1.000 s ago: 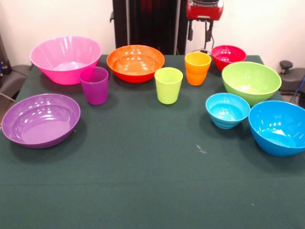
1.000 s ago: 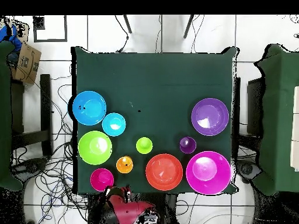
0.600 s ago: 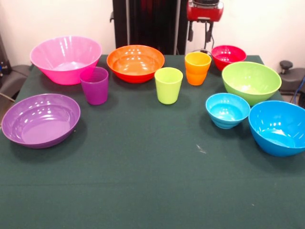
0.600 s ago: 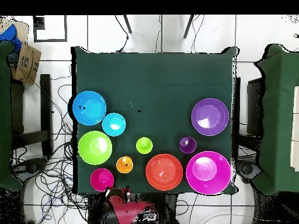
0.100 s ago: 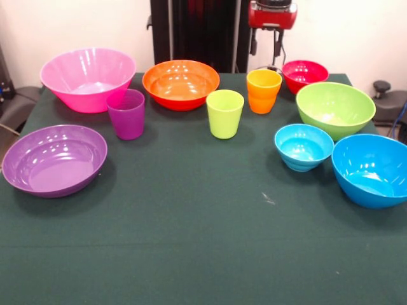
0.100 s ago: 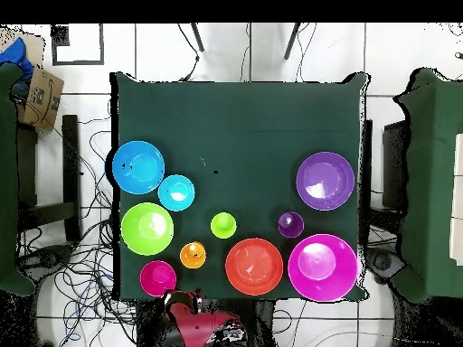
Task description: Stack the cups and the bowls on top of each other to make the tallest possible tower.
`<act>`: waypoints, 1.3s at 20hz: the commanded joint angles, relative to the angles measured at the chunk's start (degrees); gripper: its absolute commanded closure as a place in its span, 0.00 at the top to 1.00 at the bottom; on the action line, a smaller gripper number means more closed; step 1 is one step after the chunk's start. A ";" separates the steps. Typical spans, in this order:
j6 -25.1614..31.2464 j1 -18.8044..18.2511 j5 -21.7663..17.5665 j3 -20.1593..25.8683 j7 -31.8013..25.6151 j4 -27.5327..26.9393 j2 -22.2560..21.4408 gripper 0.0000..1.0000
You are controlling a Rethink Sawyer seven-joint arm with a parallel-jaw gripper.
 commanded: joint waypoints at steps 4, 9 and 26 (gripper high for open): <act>3.24 -1.81 1.60 5.30 8.80 -5.25 1.42 1.00; 3.98 -2.49 1.37 5.71 8.52 -4.94 0.59 1.00; 11.76 -3.22 3.17 6.99 7.32 -5.54 -4.32 1.00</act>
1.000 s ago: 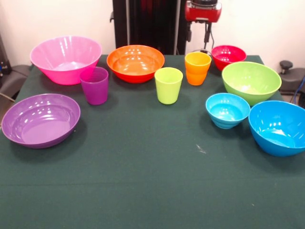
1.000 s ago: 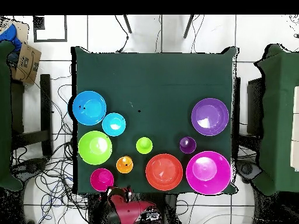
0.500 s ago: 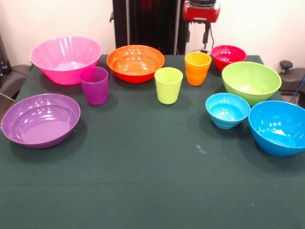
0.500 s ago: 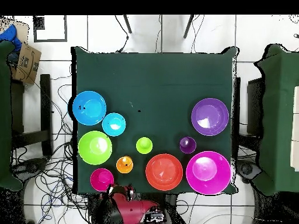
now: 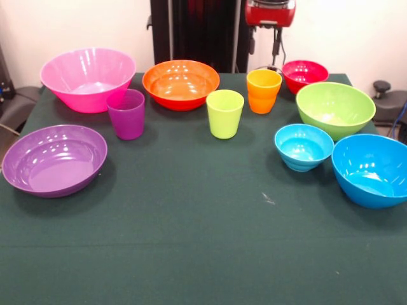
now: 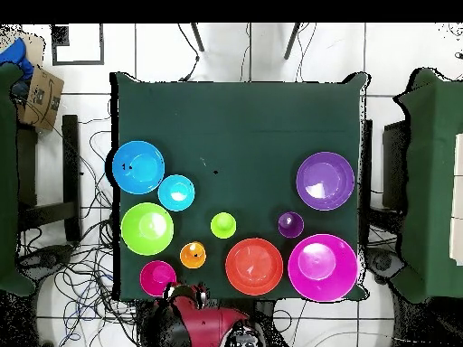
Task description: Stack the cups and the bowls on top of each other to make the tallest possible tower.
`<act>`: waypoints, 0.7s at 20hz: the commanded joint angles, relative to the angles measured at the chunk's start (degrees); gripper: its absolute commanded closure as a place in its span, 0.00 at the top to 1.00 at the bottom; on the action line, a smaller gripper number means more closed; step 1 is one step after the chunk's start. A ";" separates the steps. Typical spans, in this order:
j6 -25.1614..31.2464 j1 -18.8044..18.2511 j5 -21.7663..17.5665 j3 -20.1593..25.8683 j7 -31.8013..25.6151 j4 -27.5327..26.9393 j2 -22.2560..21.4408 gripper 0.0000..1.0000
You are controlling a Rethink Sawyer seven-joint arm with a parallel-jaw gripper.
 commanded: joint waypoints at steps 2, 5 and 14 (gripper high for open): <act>8.41 0.75 3.58 4.71 7.42 -6.28 0.46 1.00; 10.41 1.17 4.63 4.48 7.55 -7.34 -0.39 1.00; 6.05 2.11 5.69 2.90 9.24 -8.17 2.57 1.00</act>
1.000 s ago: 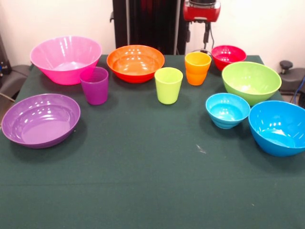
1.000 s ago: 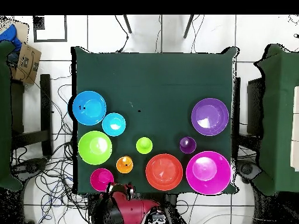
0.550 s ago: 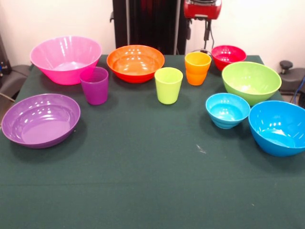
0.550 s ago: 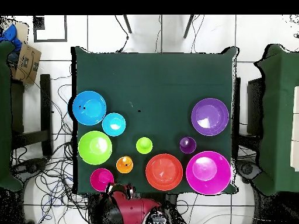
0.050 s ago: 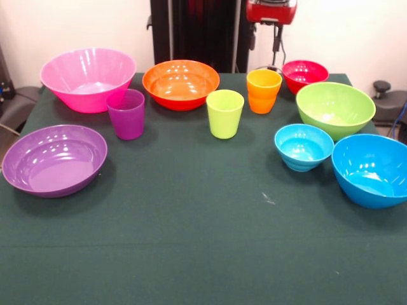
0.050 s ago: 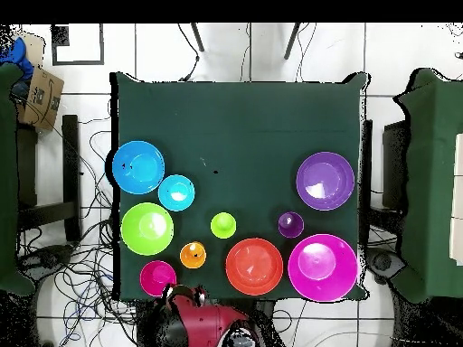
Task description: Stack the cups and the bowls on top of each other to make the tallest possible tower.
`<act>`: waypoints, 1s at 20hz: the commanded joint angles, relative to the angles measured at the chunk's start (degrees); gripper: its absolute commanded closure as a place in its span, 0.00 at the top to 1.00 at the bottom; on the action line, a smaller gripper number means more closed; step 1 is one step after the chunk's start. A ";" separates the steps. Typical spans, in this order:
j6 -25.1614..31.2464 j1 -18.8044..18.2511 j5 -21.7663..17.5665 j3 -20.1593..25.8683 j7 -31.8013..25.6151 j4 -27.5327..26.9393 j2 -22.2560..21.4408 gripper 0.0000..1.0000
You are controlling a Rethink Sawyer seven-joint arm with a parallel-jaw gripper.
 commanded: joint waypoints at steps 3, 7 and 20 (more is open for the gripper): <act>1.79 -1.00 4.73 3.96 9.97 -7.75 4.23 1.00; 3.74 -3.51 7.13 4.51 11.80 -6.73 3.83 1.00; 4.90 -3.91 15.55 2.61 15.03 -4.05 2.78 1.00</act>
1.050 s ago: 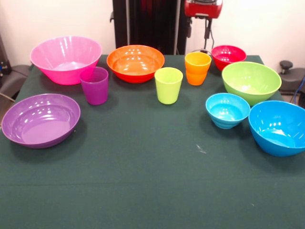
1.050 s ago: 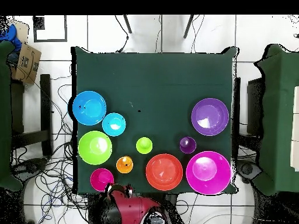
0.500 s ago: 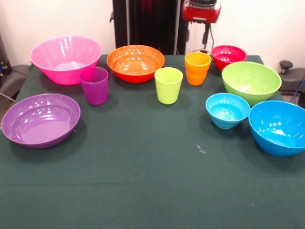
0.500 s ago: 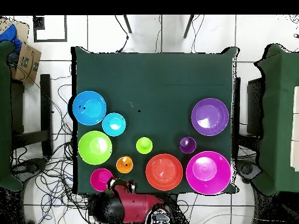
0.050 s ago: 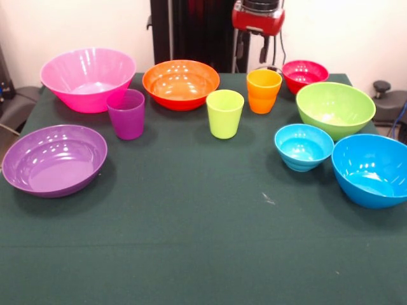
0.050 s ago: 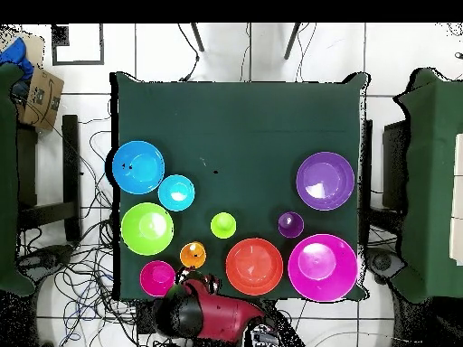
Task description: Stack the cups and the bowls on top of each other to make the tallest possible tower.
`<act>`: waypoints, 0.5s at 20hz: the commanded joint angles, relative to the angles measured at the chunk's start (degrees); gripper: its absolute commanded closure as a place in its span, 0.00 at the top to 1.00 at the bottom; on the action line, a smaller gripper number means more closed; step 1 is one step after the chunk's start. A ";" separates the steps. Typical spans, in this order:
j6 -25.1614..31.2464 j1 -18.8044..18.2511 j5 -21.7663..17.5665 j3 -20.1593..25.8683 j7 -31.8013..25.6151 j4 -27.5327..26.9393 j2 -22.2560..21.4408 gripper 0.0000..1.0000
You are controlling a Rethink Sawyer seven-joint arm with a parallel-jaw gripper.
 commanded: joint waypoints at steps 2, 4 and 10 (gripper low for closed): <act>2.44 1.54 8.40 2.71 15.74 -2.12 2.44 1.00; 1.34 2.39 9.82 2.75 17.51 -1.37 2.67 1.00; 2.77 9.81 18.74 -0.89 25.35 0.38 0.72 1.00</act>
